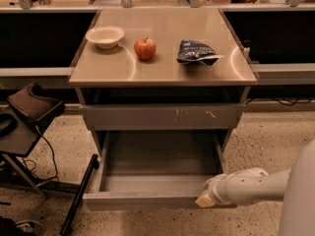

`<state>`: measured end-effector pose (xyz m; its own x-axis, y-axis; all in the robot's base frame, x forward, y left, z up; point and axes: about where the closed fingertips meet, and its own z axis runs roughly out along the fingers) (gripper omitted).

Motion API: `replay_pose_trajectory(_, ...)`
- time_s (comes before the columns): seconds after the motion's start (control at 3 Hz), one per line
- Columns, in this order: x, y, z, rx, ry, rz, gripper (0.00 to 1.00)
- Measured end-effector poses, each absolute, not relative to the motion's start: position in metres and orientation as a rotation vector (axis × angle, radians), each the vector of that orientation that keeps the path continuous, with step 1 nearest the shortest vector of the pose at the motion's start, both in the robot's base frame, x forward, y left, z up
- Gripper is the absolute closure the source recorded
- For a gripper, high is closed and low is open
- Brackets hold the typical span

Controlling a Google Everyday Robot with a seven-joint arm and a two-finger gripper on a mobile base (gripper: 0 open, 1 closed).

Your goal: Open middle drawer

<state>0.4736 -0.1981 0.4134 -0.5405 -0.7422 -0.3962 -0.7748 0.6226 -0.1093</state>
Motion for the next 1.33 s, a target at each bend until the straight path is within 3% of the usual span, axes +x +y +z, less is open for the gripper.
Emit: replay_pose_trajectory(1.33, 0.4679, -0.203, 0.4201, -1.111, 2.464, 0.096, 1.0)
